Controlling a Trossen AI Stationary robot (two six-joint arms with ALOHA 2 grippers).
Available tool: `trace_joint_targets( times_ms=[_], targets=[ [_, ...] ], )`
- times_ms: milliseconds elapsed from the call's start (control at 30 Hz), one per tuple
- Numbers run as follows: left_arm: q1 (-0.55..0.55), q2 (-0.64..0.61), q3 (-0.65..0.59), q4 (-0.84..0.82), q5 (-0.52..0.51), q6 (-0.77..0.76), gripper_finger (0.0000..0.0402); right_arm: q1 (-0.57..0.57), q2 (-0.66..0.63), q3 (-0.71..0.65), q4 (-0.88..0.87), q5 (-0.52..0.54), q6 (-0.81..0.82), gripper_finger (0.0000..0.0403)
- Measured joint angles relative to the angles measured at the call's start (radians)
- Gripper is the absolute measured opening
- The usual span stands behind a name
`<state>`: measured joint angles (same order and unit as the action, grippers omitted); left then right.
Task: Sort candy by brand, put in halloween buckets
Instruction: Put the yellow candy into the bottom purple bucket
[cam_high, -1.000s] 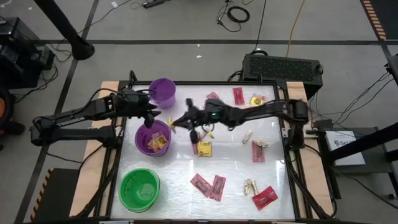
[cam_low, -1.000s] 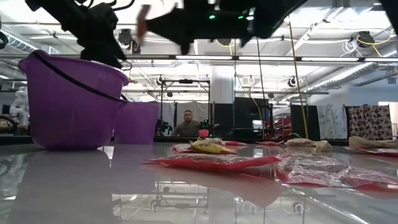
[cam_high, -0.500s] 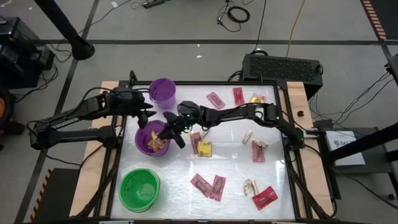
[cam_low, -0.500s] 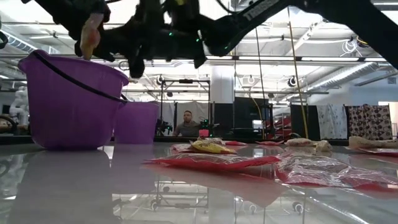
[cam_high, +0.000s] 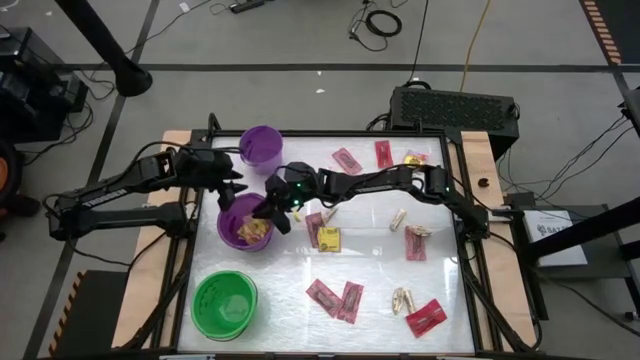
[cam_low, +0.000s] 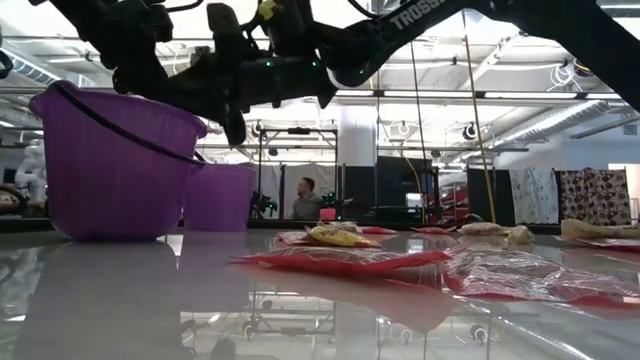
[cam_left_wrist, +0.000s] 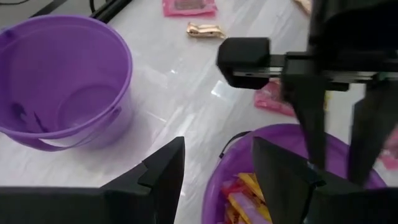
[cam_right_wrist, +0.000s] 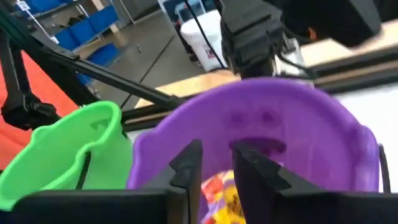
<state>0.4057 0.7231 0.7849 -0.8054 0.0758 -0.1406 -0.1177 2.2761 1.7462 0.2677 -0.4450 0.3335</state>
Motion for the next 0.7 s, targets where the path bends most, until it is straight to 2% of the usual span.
trace_joint_targets(
  times_ms=[133,233,400,567,700],
  targets=[
    [0.0,0.0,0.0,0.001,0.033,0.005,0.0191,0.0,-0.064,-0.002,-0.132,-0.006,-0.007,0.009],
    [0.0,0.0,0.0,0.001,0.052,0.033,0.0191,0.0,-0.15,0.002,-0.326,-0.011,-0.034,0.009],
    [0.0,0.0,0.0,0.004,0.053,0.078,0.0191,0.006,-0.262,0.001,-0.749,-0.016,-0.068,0.0091],
    [-0.001,0.0,0.0,0.039,0.053,0.117,0.0191,0.034,-0.305,0.0,-1.136,0.155,-0.109,0.0091],
    [-0.001,0.002,0.0,0.087,0.053,0.123,0.0191,0.06,-0.286,-0.004,-1.251,0.258,-0.164,0.0091]
  ],
)
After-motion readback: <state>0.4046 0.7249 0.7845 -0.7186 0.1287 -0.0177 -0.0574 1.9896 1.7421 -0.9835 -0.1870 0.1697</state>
